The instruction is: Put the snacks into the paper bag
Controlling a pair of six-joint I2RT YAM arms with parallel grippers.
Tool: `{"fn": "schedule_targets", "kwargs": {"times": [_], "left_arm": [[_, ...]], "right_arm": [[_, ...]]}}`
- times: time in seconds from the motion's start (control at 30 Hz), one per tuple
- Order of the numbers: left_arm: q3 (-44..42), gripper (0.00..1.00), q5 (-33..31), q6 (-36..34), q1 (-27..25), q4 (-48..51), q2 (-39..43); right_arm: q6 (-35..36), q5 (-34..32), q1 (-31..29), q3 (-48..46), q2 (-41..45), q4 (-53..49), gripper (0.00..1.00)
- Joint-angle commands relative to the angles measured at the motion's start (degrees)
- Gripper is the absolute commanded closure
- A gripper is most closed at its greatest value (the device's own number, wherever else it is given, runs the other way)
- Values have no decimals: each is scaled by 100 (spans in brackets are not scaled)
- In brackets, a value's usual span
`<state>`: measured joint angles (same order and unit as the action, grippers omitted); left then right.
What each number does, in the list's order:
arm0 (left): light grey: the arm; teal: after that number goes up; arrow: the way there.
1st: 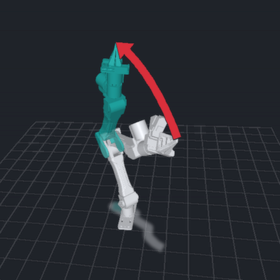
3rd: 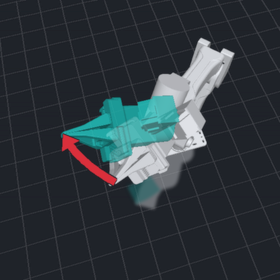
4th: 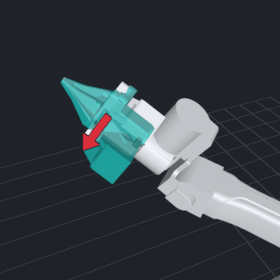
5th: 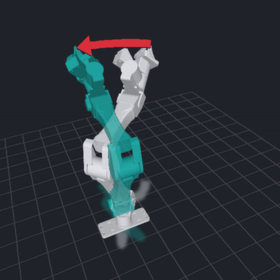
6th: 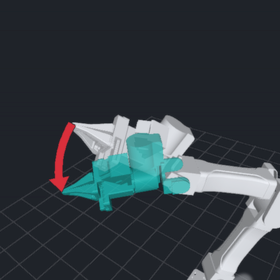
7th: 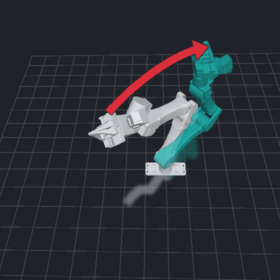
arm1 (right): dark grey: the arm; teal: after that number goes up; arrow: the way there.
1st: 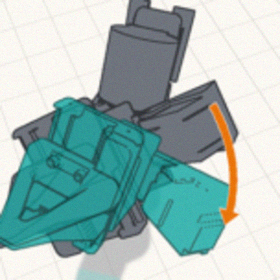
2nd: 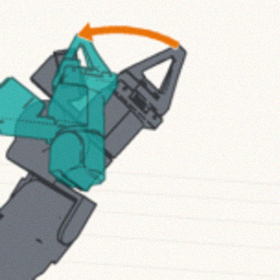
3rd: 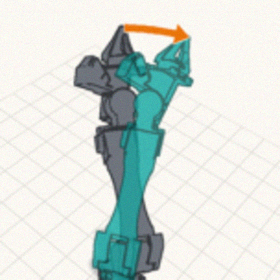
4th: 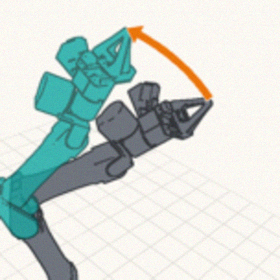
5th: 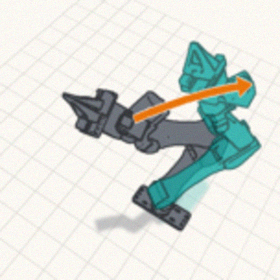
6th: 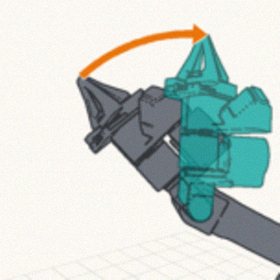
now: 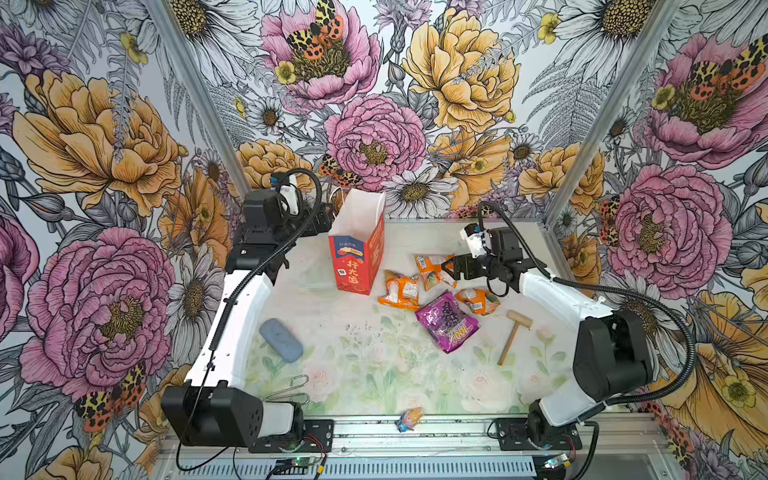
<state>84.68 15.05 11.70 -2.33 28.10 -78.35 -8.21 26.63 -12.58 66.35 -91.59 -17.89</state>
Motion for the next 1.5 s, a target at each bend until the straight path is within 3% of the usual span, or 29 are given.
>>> {"fn": "schedule_targets", "kwargs": {"times": [0.0,0.5,1.03,1.47], "left_arm": [[422,1,402,34,-40,336,-259],[1271,1,1099,-89,-18,1205,-1376],[1612,1,926,-74,46,1207,-2052],[1761,21,995,77,114,1202,-2347]], "right_arm": [[144,-123,-58,160,-34,-119,7],[170,-220,-100,203,-135,-171,7],[170,-255,-113,230,-237,-180,7],[172,-262,-123,238,-258,-180,7]]}}
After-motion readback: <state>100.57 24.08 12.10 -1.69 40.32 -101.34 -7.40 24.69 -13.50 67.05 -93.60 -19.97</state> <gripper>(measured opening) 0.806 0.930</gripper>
